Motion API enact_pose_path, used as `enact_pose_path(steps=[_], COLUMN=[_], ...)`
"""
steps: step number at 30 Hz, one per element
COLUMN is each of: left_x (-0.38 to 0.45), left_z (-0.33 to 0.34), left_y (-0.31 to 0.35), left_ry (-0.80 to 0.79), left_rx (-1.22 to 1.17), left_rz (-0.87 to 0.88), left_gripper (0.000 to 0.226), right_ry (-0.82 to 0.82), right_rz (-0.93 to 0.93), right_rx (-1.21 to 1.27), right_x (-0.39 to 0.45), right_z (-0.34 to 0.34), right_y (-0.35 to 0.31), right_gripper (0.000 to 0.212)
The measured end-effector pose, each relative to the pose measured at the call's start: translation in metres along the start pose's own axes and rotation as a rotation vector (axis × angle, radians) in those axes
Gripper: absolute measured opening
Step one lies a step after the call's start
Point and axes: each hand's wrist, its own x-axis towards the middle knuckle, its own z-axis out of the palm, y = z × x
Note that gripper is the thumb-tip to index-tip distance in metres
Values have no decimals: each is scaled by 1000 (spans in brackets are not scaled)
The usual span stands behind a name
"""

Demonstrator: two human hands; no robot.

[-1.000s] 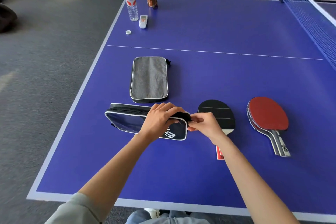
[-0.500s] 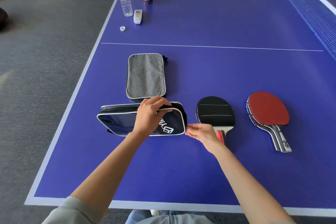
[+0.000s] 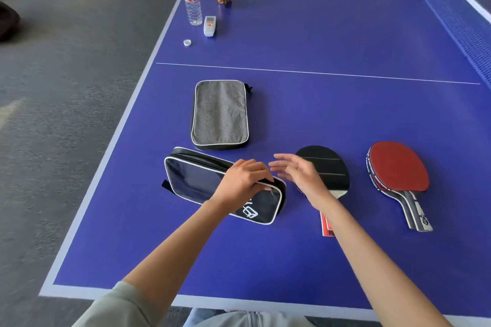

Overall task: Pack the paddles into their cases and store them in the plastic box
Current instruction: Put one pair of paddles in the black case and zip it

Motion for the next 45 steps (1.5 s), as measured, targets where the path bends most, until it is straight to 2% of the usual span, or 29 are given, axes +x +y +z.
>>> enact_pose_path(steps=[2, 4, 7, 10, 14, 18, 22, 25, 27, 30, 33, 37, 40, 42, 45], left_x=[1, 1, -4, -15, -28, -45, -60, -75, -89, -106, -114, -116, -109, -99, -88], left_z=[5, 8, 8, 6, 3, -10, -31, -44, -50, -52, -42, -14, 12, 32, 60], left_y=[4, 6, 5, 2, 2, -4, -8, -14, -23, -40, -50, -55, -57, -54, -48], left_ry=[8, 44, 112, 138, 119, 69, 26, 27, 33, 55, 1, -82, -181, -301, -430], left_rx=[6, -6, -52, -82, -74, -56, -22, -76, -168, -231, -183, -172, -101, -66, -92], left_rz=[52, 71, 38, -15, -67, -68, -15, -16, -60, -190, -332, -466, -561, -646, -756], left_gripper=[11, 11, 11, 11, 17, 22, 35, 31, 27, 38, 39, 28, 46, 59, 70], right_ry=[-204, -341, -448, -346, -243, -142, 32, 161, 298, 419, 423, 423, 429, 406, 323], right_rz=[-20, 28, 122, 165, 45, -27, 91, 202, 249, 271, 282, 260, 262, 268, 234], right_rx=[-86, -199, -186, -333, -533, -691, -538, -380, -302, -267, -275, -364, -397, -407, -572], right_x=[5, 10, 16, 22, 25, 20, 4, -13, -23, -31, -32, -31, -33, -36, -42], right_z=[-1, 5, 21, 35, 46, 44, 33, 25, 20, 14, 14, 18, 23, 27, 36], right_y=[-30, -48, -60, -57, -44, -29, 1, 24, 35, 47, 52, 53, 56, 61, 72], right_gripper=[28, 22, 42, 55, 20, 17, 10, 11, 10, 14, 15, 13, 15, 30, 68])
